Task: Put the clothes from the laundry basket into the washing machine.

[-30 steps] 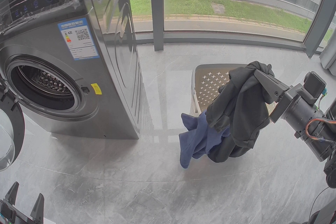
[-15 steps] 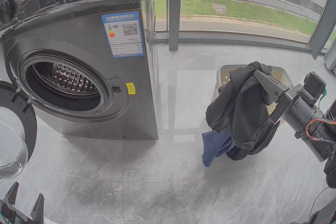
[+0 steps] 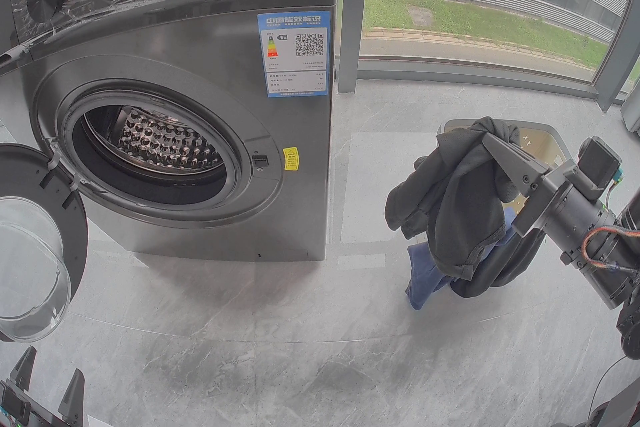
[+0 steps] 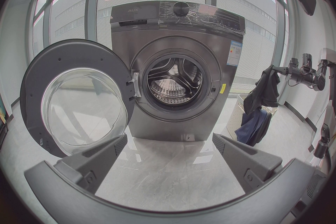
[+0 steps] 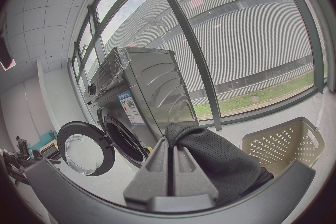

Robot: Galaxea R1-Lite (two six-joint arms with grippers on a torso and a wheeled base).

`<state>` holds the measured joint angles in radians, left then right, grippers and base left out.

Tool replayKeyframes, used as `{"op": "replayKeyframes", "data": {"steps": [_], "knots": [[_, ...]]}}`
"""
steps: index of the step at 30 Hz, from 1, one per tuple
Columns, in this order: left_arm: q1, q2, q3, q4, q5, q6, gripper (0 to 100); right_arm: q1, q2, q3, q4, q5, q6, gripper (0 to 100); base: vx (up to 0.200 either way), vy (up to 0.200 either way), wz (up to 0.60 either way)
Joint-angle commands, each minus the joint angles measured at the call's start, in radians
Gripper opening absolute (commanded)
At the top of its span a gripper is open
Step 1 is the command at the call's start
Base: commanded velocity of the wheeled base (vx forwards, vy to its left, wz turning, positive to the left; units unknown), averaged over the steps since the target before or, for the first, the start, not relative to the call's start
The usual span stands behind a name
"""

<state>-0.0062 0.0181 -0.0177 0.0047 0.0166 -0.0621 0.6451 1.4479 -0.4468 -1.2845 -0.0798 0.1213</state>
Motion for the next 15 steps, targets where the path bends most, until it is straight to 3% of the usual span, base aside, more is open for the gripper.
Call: {"op": "replayKeyframes", "data": {"steps": [1, 6, 11, 15], "knots": [[0.000, -0.015, 0.016, 0.000, 0.000, -0.001, 100, 0.001, 0.002, 0.000, -0.001, 0.000, 0.000, 0, -0.200, 0.000, 0.00], [0.000, -0.015, 0.016, 0.000, 0.000, -0.001, 100, 0.001, 0.002, 0.000, 0.001, 0.000, 0.000, 0, -0.200, 0.000, 0.00], [0.000, -0.015, 0.016, 0.000, 0.000, -0.001, 100, 0.002, 0.002, 0.002, 0.001, -0.002, 0.000, 0, 0.000, 0.000, 0.00], [0.000, -0.015, 0.016, 0.000, 0.000, -0.001, 100, 0.001, 0.003, 0.002, 0.001, -0.002, 0.000, 0, 0.000, 0.200, 0.00]]}}
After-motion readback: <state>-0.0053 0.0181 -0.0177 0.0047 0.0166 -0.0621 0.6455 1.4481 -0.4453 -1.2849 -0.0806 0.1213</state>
